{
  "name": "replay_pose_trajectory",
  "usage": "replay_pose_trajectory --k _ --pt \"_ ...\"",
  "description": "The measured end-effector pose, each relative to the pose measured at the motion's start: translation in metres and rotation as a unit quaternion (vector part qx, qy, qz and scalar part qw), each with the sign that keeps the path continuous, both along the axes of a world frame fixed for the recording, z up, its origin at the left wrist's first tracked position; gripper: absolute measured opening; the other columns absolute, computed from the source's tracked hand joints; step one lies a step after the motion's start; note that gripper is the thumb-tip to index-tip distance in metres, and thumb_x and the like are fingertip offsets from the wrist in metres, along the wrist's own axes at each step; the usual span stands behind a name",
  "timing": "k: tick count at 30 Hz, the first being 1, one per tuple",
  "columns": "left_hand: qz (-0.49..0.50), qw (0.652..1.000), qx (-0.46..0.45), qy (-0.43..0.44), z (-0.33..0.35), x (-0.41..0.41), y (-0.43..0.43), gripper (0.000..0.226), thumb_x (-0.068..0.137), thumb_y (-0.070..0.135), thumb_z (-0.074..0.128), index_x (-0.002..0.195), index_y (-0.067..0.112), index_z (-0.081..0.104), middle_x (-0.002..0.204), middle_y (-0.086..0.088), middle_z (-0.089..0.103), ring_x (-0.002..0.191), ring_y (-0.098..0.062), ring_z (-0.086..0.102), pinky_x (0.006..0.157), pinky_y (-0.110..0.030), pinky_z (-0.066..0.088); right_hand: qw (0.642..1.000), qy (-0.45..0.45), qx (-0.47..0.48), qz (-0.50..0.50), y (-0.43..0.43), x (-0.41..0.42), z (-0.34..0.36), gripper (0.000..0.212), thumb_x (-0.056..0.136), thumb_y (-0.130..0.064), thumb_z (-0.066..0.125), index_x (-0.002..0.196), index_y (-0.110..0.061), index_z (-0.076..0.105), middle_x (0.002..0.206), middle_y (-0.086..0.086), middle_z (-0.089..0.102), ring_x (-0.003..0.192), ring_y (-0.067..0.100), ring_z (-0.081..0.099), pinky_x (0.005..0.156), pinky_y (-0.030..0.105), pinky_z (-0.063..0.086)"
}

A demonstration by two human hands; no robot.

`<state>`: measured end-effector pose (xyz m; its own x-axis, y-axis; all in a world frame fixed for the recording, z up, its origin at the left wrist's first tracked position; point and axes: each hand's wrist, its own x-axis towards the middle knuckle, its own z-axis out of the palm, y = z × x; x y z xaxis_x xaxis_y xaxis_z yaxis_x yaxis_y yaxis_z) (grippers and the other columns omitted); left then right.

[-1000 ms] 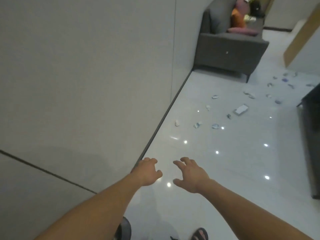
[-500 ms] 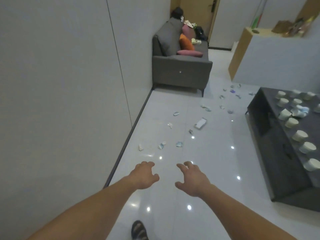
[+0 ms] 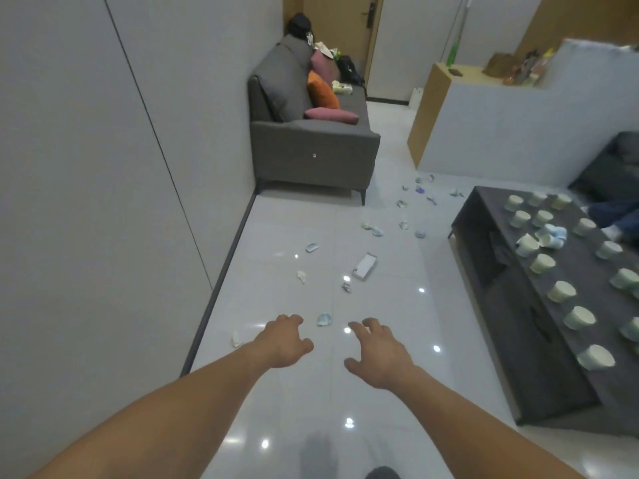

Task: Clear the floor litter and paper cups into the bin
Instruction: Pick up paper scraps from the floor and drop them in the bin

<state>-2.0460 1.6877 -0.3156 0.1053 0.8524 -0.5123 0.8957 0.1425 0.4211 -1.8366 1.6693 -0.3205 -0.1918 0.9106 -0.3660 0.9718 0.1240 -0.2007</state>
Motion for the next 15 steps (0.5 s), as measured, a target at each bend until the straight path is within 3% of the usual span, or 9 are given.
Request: replay_pose_trajectory --k 15 --pt "0.097 0.994 -0.038 -0.019 -0.03 0.065 0.207 0.07 0.091 0.045 0.051 0.149 0.019 0.023 0.149 -0.01 0.031 0.133 -0.029 0.037 0.107 -0.038 0.036 0.995 0.0 -0.029 0.093 0.254 0.063 -0.038 0.083 0.085 -0.042 0.062 0.152 -0.027 0.017 0.153 0.003 0.022 0.132 0.028 0.034 0.095 0.036 0.045"
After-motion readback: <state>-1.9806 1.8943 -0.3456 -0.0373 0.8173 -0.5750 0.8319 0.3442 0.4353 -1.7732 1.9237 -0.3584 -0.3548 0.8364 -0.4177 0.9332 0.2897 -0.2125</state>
